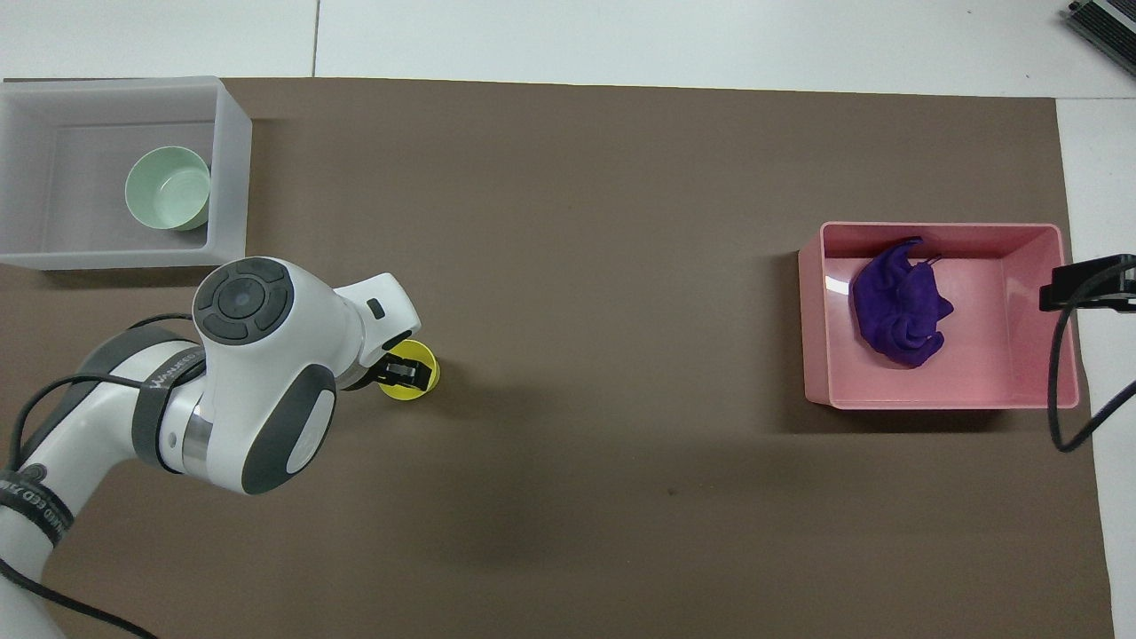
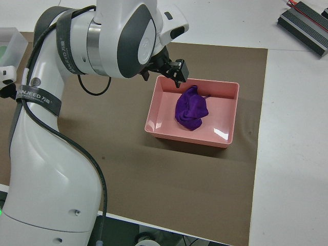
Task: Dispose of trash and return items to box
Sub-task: 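Grasp the yellow cup with the left gripper and carry it to the clear box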
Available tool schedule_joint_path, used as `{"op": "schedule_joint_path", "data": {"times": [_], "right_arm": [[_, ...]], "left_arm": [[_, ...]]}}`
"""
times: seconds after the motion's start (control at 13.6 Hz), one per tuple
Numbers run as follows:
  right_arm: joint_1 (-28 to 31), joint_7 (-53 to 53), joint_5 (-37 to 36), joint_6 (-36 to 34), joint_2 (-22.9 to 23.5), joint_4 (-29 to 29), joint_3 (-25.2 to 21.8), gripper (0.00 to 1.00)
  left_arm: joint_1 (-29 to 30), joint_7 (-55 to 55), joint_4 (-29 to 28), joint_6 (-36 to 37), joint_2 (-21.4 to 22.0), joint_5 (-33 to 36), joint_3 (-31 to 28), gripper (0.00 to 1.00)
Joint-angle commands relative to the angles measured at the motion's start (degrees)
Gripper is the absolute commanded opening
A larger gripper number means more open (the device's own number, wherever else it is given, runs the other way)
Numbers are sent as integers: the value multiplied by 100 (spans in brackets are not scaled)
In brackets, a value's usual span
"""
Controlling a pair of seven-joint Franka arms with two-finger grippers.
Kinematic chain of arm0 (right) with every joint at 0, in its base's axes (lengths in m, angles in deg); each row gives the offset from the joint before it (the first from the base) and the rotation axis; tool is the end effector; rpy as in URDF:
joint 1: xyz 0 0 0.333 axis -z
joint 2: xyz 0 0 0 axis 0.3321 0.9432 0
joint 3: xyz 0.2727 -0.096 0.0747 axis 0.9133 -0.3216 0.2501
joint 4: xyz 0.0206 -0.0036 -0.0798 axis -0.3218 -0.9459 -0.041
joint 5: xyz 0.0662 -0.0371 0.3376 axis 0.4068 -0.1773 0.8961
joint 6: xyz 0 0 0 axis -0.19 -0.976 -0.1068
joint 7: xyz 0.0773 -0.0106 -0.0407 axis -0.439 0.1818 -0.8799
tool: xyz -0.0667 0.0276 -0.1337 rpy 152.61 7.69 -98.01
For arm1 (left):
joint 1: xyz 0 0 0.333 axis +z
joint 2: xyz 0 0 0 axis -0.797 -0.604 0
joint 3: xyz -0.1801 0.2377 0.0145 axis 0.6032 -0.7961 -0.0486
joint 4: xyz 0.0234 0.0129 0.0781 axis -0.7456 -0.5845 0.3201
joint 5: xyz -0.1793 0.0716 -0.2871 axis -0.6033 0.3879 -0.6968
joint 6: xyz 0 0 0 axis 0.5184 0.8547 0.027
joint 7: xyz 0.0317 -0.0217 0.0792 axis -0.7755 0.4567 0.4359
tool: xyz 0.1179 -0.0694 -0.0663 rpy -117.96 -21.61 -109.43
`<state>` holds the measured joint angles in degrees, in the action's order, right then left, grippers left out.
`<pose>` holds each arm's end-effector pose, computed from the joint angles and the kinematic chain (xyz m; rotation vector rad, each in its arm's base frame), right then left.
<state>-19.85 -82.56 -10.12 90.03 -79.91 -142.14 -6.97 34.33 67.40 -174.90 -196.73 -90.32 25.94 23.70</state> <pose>0.4781 -0.0396 0.5756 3.1136 -0.2230 -0.0151 0.4573 -0.2025 0.3330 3.0630 -0.5015 -0.0423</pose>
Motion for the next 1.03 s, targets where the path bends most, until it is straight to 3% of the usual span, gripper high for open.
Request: {"op": "schedule_joint_path", "data": {"times": [0.0, 0.07, 0.15, 0.37, 0.52, 0.66, 0.96], "right_arm": [[-7, -100, 71, -85, -62, -72, 41, 100], [-69, -91, 62, -33, -62, -90, 41, 100], [-95, -73, -8, 20, -80, -125, 41, 100], [-157, -73, -17, 64, -97, -178, 49, 100], [-157, -73, -17, 56, -97, -187, 49, 100], [-157, -73, -17, 64, -106, -195, 49, 100], [-148, -65, -17, 82, -106, -204, 41, 100]], "left_arm": [[-64, -134, -441, -462, 178, -106, -61, 30], [-64, -143, -442, -480, 178, -106, -70, 21], [-56, -135, -433, -454, 170, -106, -70, 0], [-3, -126, -171, -200, 108, -106, -70, 0], [85, -135, 503, 544, -5, -106, -114, 0], [548, -222, 1286, 1300, -181, -106, -105, 0], [1463, -1222, 2384, 1969, -576, -98, -114, 0]]}}
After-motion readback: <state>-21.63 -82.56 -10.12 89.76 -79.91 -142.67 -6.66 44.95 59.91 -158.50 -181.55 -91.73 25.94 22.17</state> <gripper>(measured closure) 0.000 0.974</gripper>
